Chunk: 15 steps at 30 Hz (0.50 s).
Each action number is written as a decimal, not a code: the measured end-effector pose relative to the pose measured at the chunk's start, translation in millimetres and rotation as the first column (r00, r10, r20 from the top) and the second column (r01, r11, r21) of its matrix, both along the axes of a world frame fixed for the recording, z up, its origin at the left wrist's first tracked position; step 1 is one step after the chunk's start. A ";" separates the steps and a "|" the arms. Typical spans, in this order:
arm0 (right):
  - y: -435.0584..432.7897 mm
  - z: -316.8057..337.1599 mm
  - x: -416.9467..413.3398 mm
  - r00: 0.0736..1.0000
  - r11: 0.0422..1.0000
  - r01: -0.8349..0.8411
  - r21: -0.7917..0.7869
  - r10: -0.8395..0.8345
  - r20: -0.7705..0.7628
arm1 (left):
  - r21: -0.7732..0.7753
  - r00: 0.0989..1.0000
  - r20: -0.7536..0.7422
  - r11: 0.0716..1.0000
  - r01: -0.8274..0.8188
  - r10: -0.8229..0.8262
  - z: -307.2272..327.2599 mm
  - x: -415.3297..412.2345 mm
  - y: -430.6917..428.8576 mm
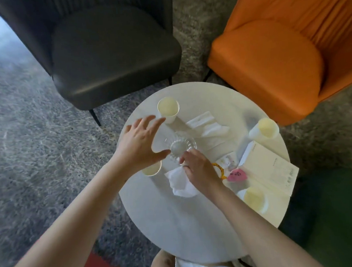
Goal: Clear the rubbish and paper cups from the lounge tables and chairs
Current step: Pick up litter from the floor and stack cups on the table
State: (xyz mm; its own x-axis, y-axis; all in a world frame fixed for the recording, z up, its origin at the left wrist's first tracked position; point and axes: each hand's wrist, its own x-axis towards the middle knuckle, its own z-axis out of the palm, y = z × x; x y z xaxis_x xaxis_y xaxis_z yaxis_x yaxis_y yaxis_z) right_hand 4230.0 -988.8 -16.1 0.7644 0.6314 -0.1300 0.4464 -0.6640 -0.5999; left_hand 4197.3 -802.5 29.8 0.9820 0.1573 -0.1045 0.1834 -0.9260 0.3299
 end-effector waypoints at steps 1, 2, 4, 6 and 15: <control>0.4 8.9 5.9 1.000 0.999 0.011 0.030 -0.012 0.005 | -0.015 0.999 0.027 1.000 0.019 -0.019 7.3 4.5 -2.4; -0.4 17.1 10.8 1.000 0.998 0.024 0.058 -0.024 0.004 | -0.045 0.998 0.042 0.998 0.045 -0.043 12.5 7.3 -6.5; -7.6 34.1 20.8 0.999 0.990 0.052 0.130 -0.052 -0.003 | -0.133 0.991 0.051 0.983 0.129 -0.124 19.1 12.2 -19.7; -16.2 46.7 27.5 0.996 0.974 0.091 0.209 -0.087 -0.031 | -0.205 0.977 0.008 0.956 0.211 -0.214 18.2 15.9 -35.7; -47.2 35.6 35.9 0.878 0.798 0.416 0.437 -0.227 -0.421 | -0.230 0.954 -0.072 0.936 0.268 -0.291 -34.7 31.1 -86.2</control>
State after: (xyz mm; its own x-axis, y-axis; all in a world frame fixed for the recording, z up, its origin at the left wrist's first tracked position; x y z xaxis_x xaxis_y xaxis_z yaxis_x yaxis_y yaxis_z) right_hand 4265.9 -1036.0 19.5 0.9030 0.4029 -0.1492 -0.0259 -0.2957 -0.9549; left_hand 4228.3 -888.7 -4.9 0.9650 -0.1598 -0.2079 -0.0294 -0.8538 0.5197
